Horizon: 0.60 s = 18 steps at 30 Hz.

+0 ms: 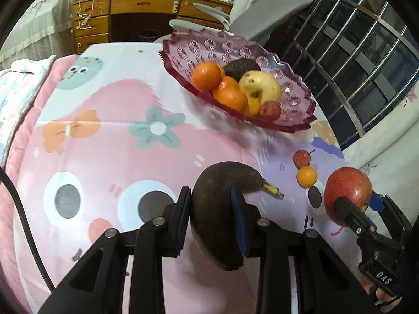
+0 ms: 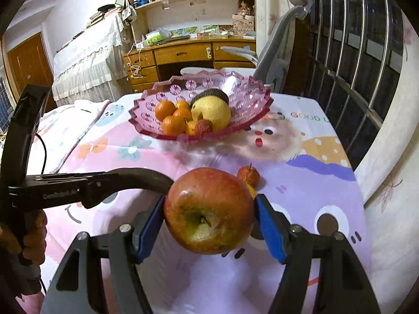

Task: Organize fruits
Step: 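Carry the banana and apple over the pink bowl and lower them in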

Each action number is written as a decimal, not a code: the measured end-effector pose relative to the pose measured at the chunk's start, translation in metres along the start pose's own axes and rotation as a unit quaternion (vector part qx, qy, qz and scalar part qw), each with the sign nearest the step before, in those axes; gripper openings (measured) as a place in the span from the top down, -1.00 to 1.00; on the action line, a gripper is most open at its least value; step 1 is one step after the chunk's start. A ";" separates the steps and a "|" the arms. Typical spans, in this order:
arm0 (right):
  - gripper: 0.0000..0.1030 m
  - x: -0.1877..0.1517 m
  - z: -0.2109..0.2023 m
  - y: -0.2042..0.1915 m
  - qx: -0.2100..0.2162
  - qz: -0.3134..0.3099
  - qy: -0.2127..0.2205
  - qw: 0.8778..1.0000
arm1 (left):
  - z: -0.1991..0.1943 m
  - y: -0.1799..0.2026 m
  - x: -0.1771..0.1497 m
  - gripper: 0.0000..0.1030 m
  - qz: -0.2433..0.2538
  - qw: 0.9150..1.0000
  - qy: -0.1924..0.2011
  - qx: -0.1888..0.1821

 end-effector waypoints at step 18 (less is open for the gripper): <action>-0.34 0.061 -0.032 -0.011 0.020 -0.039 0.042 0.998 | -0.096 0.004 0.074 0.44 -0.011 0.995 0.094 -0.015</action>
Point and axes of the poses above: each gripper's, at about its wrist camera, not at the fingertips, and z roughly the way its jaws point, y to its right, x to its top, the point moved 7 cm from there along z, roughly the way its jaws point, and after that the axes turned 15 degrees about x, right-handed, at the moved point
